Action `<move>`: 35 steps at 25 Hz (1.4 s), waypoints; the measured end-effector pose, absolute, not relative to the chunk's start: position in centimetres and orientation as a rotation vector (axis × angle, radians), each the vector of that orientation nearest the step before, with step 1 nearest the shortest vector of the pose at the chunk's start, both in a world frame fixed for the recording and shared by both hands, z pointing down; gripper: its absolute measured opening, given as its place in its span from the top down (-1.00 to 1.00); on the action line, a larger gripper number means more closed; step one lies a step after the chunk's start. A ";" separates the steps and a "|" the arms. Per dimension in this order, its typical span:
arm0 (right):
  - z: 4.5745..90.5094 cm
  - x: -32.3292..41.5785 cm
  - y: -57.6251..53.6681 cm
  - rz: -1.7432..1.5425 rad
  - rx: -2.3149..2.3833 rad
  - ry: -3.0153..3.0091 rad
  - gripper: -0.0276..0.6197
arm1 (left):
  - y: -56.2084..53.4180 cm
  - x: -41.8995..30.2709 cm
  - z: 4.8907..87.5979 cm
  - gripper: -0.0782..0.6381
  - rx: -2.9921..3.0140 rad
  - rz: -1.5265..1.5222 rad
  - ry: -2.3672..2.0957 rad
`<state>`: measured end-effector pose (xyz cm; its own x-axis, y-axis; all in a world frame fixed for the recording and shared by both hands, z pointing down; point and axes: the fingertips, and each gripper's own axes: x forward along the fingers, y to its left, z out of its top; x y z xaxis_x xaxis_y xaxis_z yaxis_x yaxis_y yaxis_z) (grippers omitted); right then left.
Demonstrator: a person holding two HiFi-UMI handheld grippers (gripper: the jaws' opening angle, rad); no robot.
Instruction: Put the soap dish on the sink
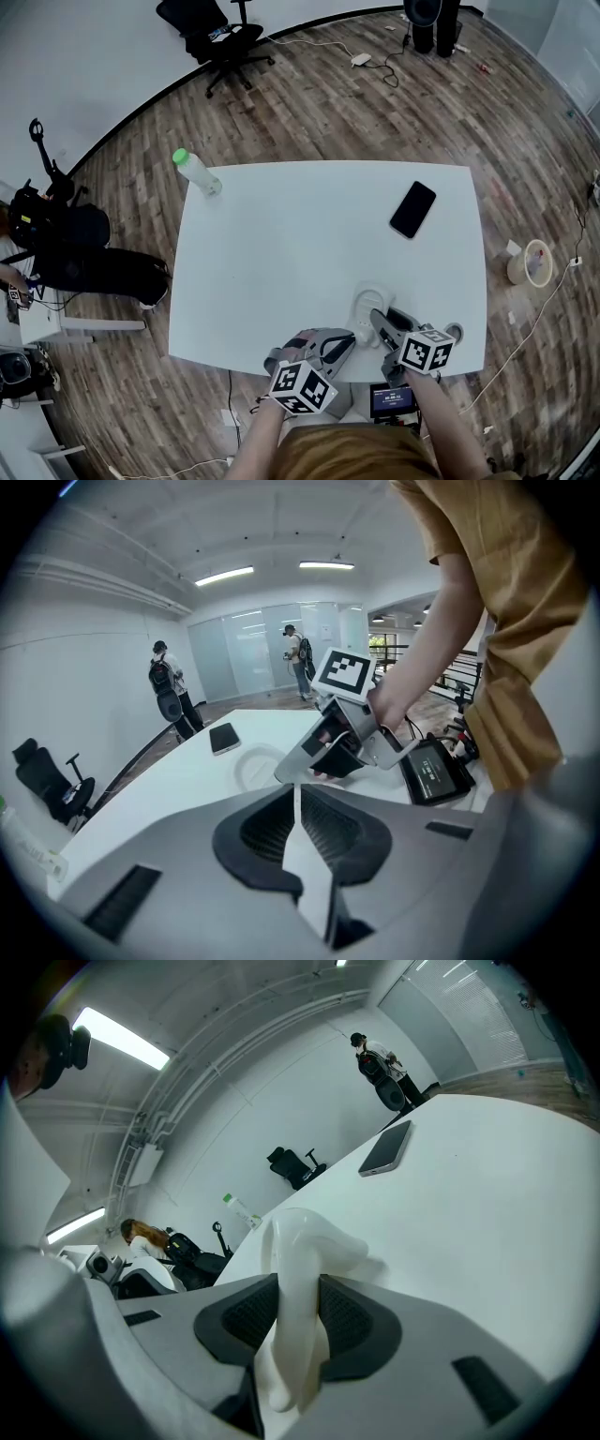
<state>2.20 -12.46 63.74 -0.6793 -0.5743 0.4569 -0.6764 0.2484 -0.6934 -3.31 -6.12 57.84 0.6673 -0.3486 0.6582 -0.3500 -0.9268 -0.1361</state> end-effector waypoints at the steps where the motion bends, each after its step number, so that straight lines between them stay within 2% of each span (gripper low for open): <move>1: 63.7 2.2 -12.5 1.420 1.204 -2.394 0.49 | -6.1 -3.3 58.1 0.75 2.866 1.138 -0.590; 6: 63.7 2.3 -12.4 1.425 1.206 -2.392 0.49 | -5.5 -3.2 59.2 0.42 2.867 1.194 -0.489; 11: 64.0 2.3 -12.5 1.425 1.207 -2.390 0.49 | -5.0 -2.9 60.5 0.29 2.864 1.255 -0.393; 17: 64.0 2.4 -12.4 1.425 1.209 -2.387 0.49 | -4.8 -2.3 61.9 0.21 2.876 1.352 -0.302; 35: 64.2 2.3 -12.6 1.431 1.216 -2.372 0.49 | -5.0 -0.8 64.3 0.14 2.910 1.533 -0.127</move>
<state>2.28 -12.62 64.24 -0.6712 -0.5732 0.4700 -0.6830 0.2319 -0.6926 -0.83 -4.98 64.27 0.5657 -0.1374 0.8131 0.0012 -0.9859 -0.1675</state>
